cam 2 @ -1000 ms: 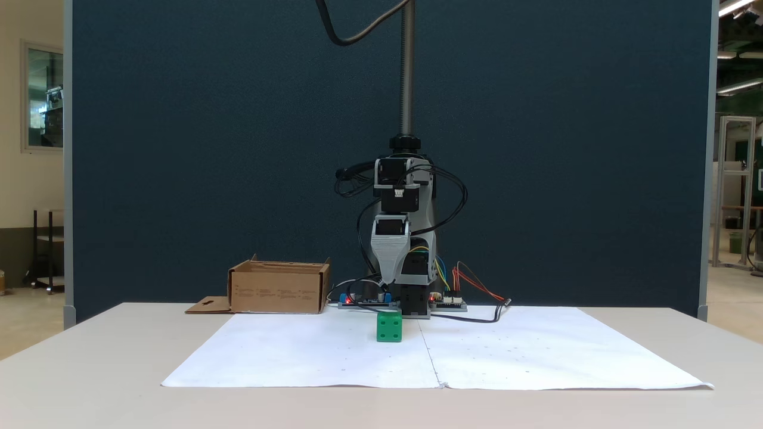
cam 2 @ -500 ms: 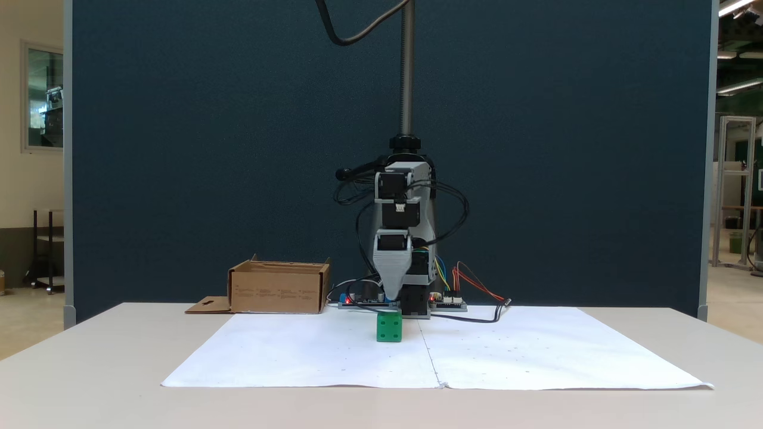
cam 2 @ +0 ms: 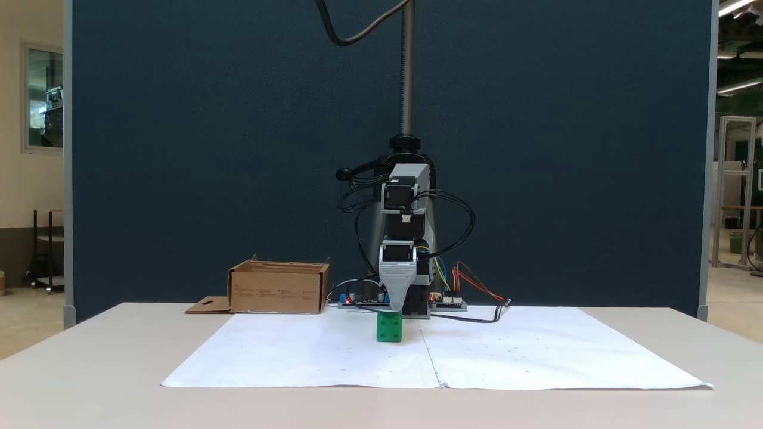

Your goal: Grasp a green dice and put it in the bin.

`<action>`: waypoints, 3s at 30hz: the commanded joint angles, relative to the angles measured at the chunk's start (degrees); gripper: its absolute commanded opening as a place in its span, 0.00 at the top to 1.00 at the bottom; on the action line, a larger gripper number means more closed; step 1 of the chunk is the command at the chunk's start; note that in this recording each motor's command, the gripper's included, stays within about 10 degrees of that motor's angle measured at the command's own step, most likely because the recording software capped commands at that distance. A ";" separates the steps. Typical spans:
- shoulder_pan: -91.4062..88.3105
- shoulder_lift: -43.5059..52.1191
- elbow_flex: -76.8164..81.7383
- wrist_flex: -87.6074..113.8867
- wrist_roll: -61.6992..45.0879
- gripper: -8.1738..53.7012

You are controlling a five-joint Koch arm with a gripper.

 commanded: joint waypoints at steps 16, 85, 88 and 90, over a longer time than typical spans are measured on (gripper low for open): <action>0.26 11.34 6.77 -3.69 3.25 0.15; 4.48 5.10 9.84 -13.10 -10.55 0.15; 4.83 5.10 9.84 -13.10 -10.55 0.15; 4.92 4.92 9.84 -13.10 -10.55 0.15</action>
